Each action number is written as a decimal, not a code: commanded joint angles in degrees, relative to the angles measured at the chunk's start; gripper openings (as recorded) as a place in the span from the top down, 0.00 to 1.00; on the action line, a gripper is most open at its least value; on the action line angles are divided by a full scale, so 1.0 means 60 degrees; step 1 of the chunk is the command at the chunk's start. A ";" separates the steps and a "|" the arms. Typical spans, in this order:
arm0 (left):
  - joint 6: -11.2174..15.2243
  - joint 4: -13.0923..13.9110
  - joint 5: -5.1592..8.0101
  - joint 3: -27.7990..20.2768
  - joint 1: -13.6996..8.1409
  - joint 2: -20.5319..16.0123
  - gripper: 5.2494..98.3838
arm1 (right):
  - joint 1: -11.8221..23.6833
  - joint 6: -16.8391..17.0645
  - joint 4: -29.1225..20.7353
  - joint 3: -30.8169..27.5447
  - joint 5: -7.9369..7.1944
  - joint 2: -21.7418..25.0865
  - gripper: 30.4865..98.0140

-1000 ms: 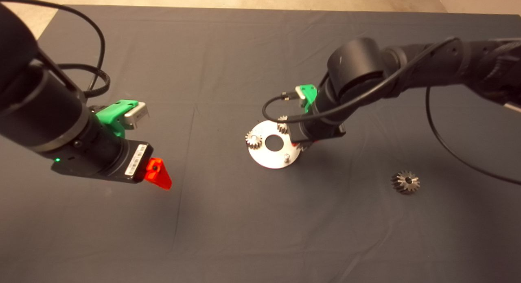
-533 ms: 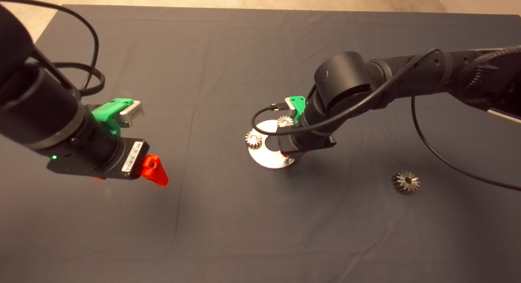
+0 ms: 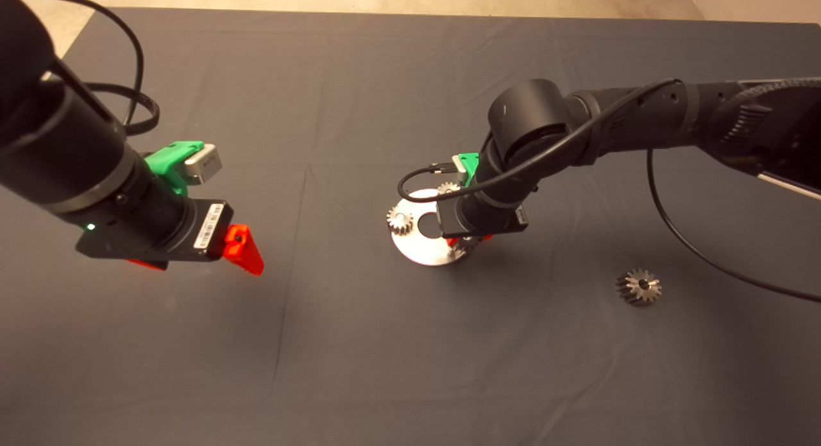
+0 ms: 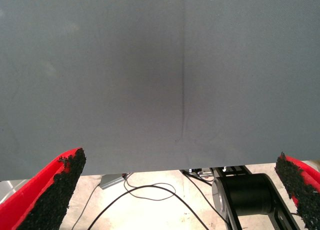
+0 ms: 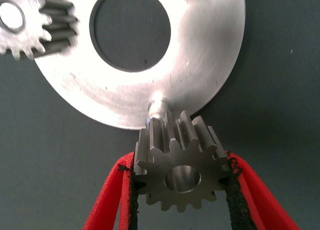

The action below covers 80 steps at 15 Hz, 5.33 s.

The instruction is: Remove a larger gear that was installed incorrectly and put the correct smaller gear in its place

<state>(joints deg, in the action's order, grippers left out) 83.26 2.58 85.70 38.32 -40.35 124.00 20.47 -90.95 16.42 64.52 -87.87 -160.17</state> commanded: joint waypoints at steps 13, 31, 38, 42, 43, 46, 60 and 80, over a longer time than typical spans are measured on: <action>-0.0034 -0.0035 -0.0001 -0.0031 -0.0131 -0.0019 0.01 | 0.0237 -0.0075 -0.0628 0.0195 -0.0033 -0.0486 0.93; -0.0093 -0.0329 -0.0030 0.0028 -0.0131 -0.0061 0.01 | 0.0132 0.0013 -0.0540 0.0567 -0.0077 -0.0486 0.93; -0.0078 -0.0519 -0.0030 0.0028 -0.0131 -0.0048 0.01 | -0.0232 0.0027 -0.0262 0.0664 -0.0077 -0.0442 0.93; -0.0107 -0.0533 -0.0037 0.0013 -0.0124 -0.0048 0.01 | -0.0232 0.0267 -0.0203 0.1070 -0.0077 -0.0486 0.93; -0.0107 -0.0533 -0.0042 0.0027 -0.0130 -0.0048 0.01 | -0.0232 0.0377 -0.0203 0.1197 -0.0077 -0.0501 0.93; -0.0122 -0.0533 -0.0045 0.0057 -0.0121 -0.0034 0.01 | -0.0156 0.0689 -0.0203 0.1563 -0.0077 -0.0439 0.93; -0.0137 -0.0572 -0.0035 0.0130 -0.0117 -0.0048 0.01 | -0.0012 0.0730 -0.0217 0.1504 -0.0077 -0.0758 0.93; -0.0356 -0.0680 -0.0016 0.0314 -0.0124 -0.0078 0.01 | -0.0092 0.0628 -0.0086 0.1554 -0.0077 -0.1108 0.90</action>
<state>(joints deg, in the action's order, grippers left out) 81.39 -1.10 85.31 40.16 -40.35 123.93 18.58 -86.87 14.33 73.75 -88.45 -166.38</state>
